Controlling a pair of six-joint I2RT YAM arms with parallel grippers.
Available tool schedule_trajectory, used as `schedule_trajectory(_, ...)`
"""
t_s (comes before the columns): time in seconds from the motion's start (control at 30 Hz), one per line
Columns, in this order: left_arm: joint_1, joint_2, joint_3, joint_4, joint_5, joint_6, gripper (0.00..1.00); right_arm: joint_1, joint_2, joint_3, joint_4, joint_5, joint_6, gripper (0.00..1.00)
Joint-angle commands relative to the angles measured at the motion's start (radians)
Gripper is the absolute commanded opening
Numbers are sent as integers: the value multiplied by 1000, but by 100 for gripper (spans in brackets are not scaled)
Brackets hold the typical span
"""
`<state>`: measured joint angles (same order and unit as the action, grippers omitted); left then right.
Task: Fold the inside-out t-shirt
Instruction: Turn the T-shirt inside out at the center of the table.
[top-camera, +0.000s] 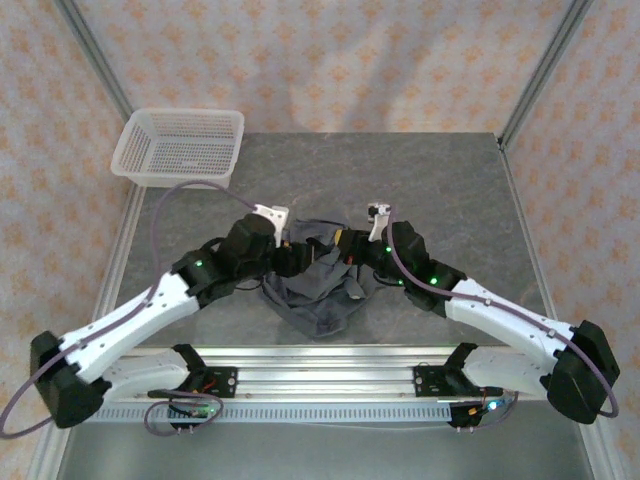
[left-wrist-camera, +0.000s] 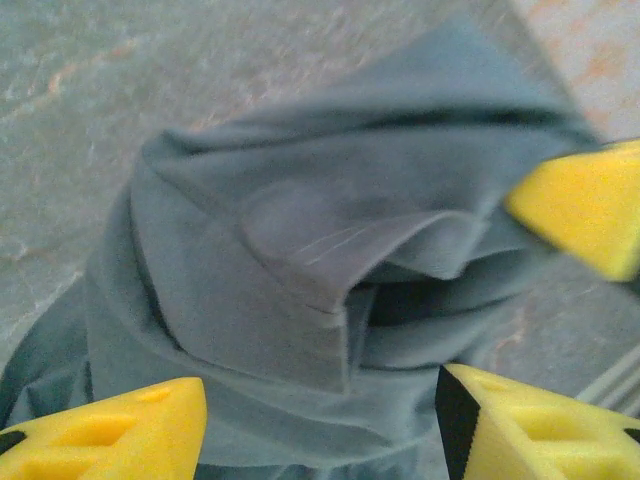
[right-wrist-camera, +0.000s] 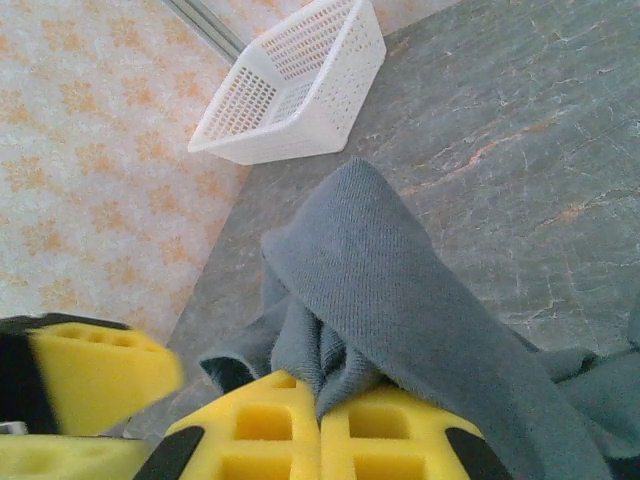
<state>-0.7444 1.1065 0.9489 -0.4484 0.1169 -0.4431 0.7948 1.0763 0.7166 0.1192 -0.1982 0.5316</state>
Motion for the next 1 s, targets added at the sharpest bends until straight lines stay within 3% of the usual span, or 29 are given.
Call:
schedule_trajectory(0.0,-3,46,45,5,-58,16,65,-4,-2,40,7,3,7,0)
schedule_trajectory(0.1,0,101,58,22,-130,-7,65,-4,3,41,5,-22,8,0)
schedule_trajectory(0.17,9,117,66,33,-132,-27,58,-3,7,41,-4,-23,11,0)
schedule_trajectory(0.23,21,110,58,71,-94,-34,43,-3,8,32,-15,1,16,0)
schedule_trajectory(0.3,54,89,49,106,-14,-67,10,-4,8,5,-25,47,22,0)
schedule_trajectory(0.33,86,77,45,128,66,-101,0,-3,8,-12,-24,70,26,0)
schedule_trajectory(0.43,260,26,-57,427,474,-367,0,-16,16,-80,-18,146,33,0)
schedule_trajectory(0.5,309,-15,-92,549,557,-484,0,-17,36,-94,-67,200,16,0)
schedule_trajectory(0.6,287,-56,-15,342,505,-361,0,-17,41,-79,-102,129,-21,8)
schedule_trajectory(0.67,278,-73,-4,277,475,-314,0,-12,21,-68,-111,108,-37,23)
schedule_trajectory(0.7,278,-79,-9,268,471,-306,0,2,2,-60,-131,154,-49,29)
schedule_trajectory(0.83,279,-86,-19,242,458,-291,0,125,-80,-24,-191,377,-195,39)
schedule_trajectory(0.97,275,-80,-10,224,451,-279,0,254,-112,0,-103,466,-383,51)
